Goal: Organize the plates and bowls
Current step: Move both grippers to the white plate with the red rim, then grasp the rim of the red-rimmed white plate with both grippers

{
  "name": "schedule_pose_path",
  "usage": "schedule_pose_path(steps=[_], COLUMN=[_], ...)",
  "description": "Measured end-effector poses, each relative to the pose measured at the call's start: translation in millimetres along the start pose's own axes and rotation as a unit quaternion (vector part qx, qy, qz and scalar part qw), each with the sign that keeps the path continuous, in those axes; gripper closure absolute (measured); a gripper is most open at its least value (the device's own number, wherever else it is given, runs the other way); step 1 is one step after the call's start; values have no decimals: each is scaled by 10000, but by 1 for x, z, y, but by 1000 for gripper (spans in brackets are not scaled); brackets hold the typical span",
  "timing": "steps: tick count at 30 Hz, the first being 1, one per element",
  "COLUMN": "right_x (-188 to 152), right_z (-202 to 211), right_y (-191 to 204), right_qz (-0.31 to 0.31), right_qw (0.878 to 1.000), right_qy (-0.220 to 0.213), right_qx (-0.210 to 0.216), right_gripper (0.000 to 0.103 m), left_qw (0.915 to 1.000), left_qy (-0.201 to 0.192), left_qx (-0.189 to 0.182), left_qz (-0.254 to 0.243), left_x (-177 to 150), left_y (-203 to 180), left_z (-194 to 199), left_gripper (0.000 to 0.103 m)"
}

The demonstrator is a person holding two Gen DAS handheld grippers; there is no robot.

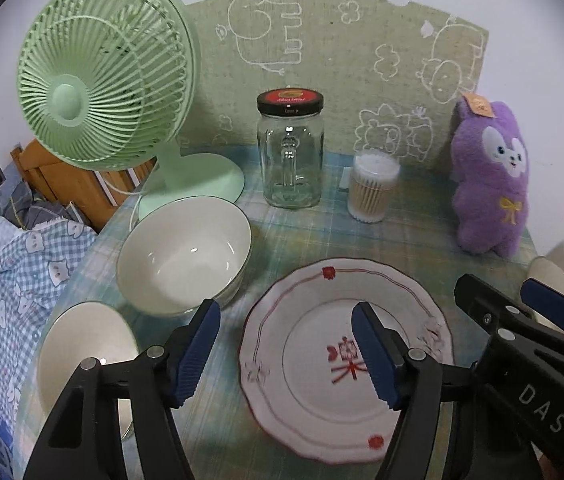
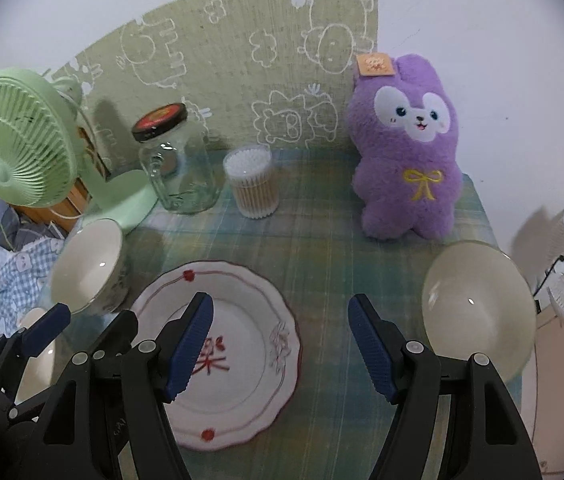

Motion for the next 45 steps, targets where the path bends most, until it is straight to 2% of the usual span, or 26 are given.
schedule_pose_path(steps=[4,5,8,15,17,26,34,45], right_x=[2,1,-3,-16,-17,-20,-22,-26], right_z=[-24,-30,-46,-74,-78,-86,-94,-99], right_y=[-3,-3,-3,-1,0,0,3,11], right_qz=[-27,-26,10,33,52,115,175,251], right_qw=[9999,9998,9994,9980,9978,9967,9958,9951], right_qy=[163,211,342,619,663,798,899,946], right_qx=[-12,7,29,87,82,29,17,106], right_gripper=[30,35,37,37,37,42,45,56], left_qw=[9999,9999,9996,9973,9971,9964,9973,9962], left_qy=[69,125,220,621,647,725,636,772], left_qx=[-4,7,119,401,389,422,377,403], left_qz=[-108,-118,-108,52,55,86,24,83], left_x=[-2,-3,-7,-12,-13,-14,-17,-22], left_y=[-2,-2,-1,6,7,10,13,11], left_z=[-19,-24,-37,-65,-68,-77,-76,-76], left_gripper=[34,34,35,48,48,65,64,63])
Point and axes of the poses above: each gripper's, at about its wrist camera, not at the fingertips, and z roughly against the way its jaws point, y to its left, x to its top, the point moved 2 cm from there along -z, roughly the way its jaws point, and after that the axes turned 3 degrees about z, right-handed, at the moved point
